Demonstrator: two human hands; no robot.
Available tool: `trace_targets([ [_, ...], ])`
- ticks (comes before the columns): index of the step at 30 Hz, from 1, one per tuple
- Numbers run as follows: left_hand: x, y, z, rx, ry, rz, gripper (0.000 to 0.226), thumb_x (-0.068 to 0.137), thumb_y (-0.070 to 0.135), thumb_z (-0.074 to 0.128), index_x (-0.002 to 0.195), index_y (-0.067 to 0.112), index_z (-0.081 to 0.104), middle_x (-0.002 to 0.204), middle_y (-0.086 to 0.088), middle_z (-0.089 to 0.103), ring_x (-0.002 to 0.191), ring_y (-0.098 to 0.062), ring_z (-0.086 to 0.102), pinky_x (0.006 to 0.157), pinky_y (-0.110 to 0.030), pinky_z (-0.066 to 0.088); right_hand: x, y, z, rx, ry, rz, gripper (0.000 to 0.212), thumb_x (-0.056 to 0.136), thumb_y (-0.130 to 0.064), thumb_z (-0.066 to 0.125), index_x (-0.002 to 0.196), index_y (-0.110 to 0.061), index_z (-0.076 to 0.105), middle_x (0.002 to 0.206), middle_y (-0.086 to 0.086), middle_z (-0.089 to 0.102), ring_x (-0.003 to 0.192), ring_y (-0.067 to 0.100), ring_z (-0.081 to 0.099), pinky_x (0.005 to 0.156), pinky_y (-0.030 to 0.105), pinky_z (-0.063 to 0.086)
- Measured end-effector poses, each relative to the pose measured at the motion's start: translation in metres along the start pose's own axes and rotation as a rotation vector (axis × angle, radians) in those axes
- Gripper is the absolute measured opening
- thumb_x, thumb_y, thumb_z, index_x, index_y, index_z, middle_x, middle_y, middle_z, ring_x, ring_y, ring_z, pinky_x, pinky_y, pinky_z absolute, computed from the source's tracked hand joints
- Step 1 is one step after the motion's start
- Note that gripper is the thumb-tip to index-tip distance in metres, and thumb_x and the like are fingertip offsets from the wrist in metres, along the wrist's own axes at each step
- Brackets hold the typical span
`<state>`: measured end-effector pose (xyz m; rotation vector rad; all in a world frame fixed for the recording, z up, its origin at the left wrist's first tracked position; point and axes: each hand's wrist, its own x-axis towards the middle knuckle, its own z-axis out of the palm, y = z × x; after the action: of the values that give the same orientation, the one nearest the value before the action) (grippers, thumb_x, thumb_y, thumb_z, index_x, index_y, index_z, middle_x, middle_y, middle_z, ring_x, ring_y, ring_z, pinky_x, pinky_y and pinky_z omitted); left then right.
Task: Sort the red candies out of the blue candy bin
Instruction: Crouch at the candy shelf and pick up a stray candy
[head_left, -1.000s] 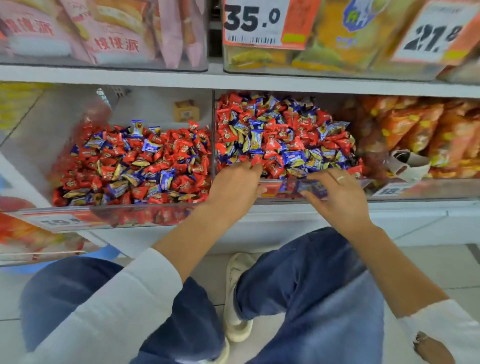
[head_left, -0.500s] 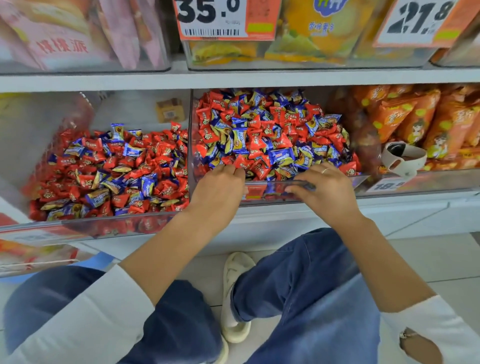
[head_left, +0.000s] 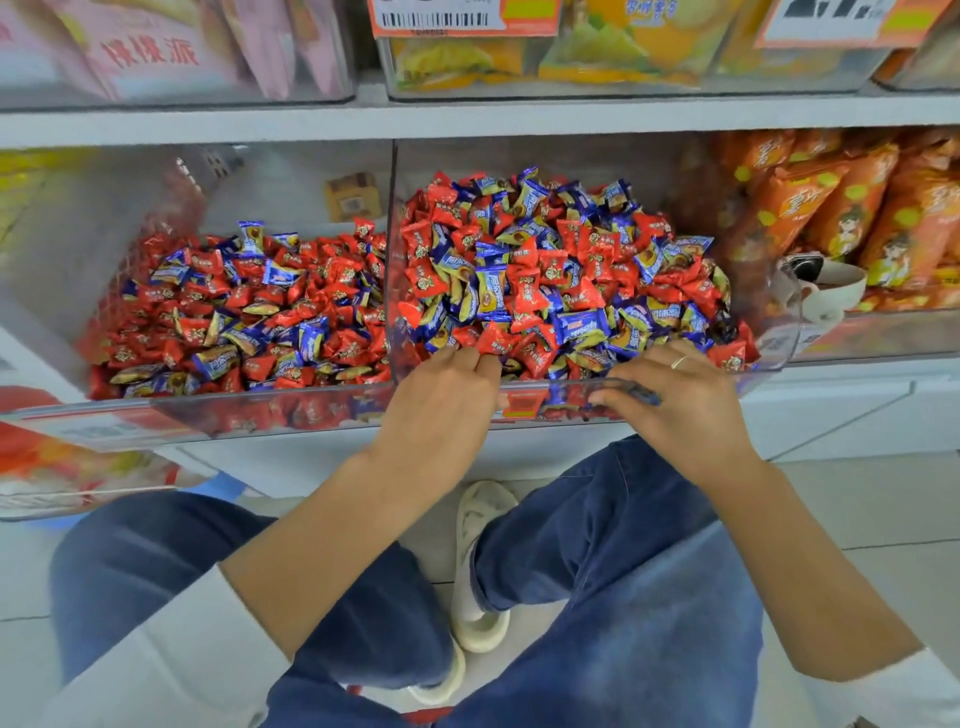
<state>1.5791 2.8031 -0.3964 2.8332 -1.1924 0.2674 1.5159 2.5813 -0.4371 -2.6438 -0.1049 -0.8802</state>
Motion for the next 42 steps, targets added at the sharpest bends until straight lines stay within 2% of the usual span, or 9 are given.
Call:
trace_targets([
  [6, -0.012, 0.002, 0.014, -0.090, 0.039, -0.028, 0.031, 0.057, 0.024, 0.088, 0.066, 0.009, 0.063, 0.061, -0.004, 0.058, 0.056, -0.020, 0.059, 0.042, -0.024, 0.046, -0.012, -0.003, 0.003, -0.047, -0.008, 0.051, 0.026, 0.078, -0.038, 0.067, 0.079, -0.012, 0.074, 0.071, 0.001, 0.065, 0.072, 0.021, 0.055, 0.071, 0.025, 0.041],
  [11, -0.030, -0.015, -0.001, -0.335, 0.121, 0.014, 0.035, 0.084, 0.029, 0.063, 0.112, 0.006, 0.065, 0.100, -0.007, 0.068, 0.089, -0.021, 0.065, 0.072, -0.029, 0.054, -0.002, -0.049, -0.006, 0.034, 0.129, 0.019, 0.027, 0.085, -0.035, 0.063, 0.089, -0.011, 0.073, 0.079, 0.003, 0.069, 0.077, 0.016, 0.055, 0.077, 0.034, 0.044],
  [14, -0.049, -0.058, -0.033, -0.444, 0.184, -0.140, 0.036, 0.090, 0.038, 0.043, 0.110, 0.017, 0.066, 0.099, 0.001, 0.068, 0.084, -0.015, 0.063, 0.068, -0.027, 0.051, 0.026, -0.100, -0.002, 0.205, 0.138, -0.041, 0.024, 0.090, -0.025, 0.057, 0.084, -0.009, 0.074, 0.072, 0.002, 0.068, 0.070, 0.012, 0.053, 0.070, 0.026, 0.043],
  [20, -0.092, -0.198, -0.043, -0.327, 0.144, -0.586, 0.024, 0.088, 0.019, 0.052, 0.101, 0.008, 0.069, 0.097, -0.013, 0.069, 0.085, -0.032, 0.064, 0.074, -0.038, 0.050, 0.124, -0.197, 0.067, 0.228, -0.358, -0.206, 0.016, 0.089, -0.024, 0.057, 0.099, -0.019, 0.070, 0.088, -0.002, 0.069, 0.078, 0.017, 0.063, 0.069, 0.029, 0.049],
  [24, -0.109, -0.243, -0.031, -0.290, 0.052, -0.648, 0.021, 0.089, 0.012, 0.056, 0.105, 0.011, 0.069, 0.101, -0.011, 0.070, 0.090, -0.032, 0.064, 0.079, -0.040, 0.050, 0.161, -0.225, 0.145, -0.035, -0.815, -0.328, 0.019, 0.090, -0.022, 0.057, 0.109, -0.019, 0.061, 0.105, 0.002, 0.063, 0.098, 0.023, 0.057, 0.077, 0.035, 0.049],
  [27, -0.115, -0.255, -0.025, -0.305, 0.036, -0.630, 0.022, 0.091, 0.018, 0.054, 0.107, 0.013, 0.068, 0.101, -0.009, 0.071, 0.090, -0.032, 0.065, 0.079, -0.041, 0.051, 0.168, -0.238, 0.183, -0.186, -0.924, -0.389, 0.025, 0.092, -0.029, 0.056, 0.110, -0.012, 0.063, 0.105, 0.009, 0.063, 0.095, 0.028, 0.060, 0.074, 0.037, 0.052],
  [32, -0.124, -0.261, -0.025, -0.394, 0.183, -0.644, 0.021, 0.092, 0.017, 0.055, 0.107, 0.015, 0.069, 0.098, -0.003, 0.071, 0.085, -0.022, 0.063, 0.076, -0.030, 0.049, 0.166, -0.244, 0.204, -0.247, -0.946, -0.351, 0.028, 0.091, -0.037, 0.058, 0.103, -0.013, 0.066, 0.106, 0.007, 0.059, 0.092, 0.026, 0.058, 0.070, 0.034, 0.051],
  [36, -0.124, -0.255, -0.029, -0.624, 0.273, -0.695, 0.019, 0.093, 0.017, 0.057, 0.107, 0.016, 0.069, 0.094, 0.007, 0.067, 0.083, -0.005, 0.059, 0.075, -0.003, 0.040, 0.164, -0.242, 0.186, 0.141, -0.784, -0.066, 0.018, 0.085, -0.037, 0.066, 0.084, -0.019, 0.065, 0.083, -0.005, 0.064, 0.078, 0.013, 0.060, 0.069, 0.029, 0.048],
  [42, -0.107, -0.234, -0.030, -0.850, 0.146, -0.657, 0.033, 0.089, 0.035, 0.062, 0.119, 0.022, 0.064, 0.102, 0.009, 0.067, 0.093, -0.002, 0.061, 0.081, -0.008, 0.046, 0.159, -0.253, 0.154, 0.427, -0.681, 0.027, 0.010, 0.080, -0.032, 0.072, 0.083, -0.023, 0.069, 0.077, -0.012, 0.065, 0.073, -0.002, 0.059, 0.068, 0.014, 0.045],
])
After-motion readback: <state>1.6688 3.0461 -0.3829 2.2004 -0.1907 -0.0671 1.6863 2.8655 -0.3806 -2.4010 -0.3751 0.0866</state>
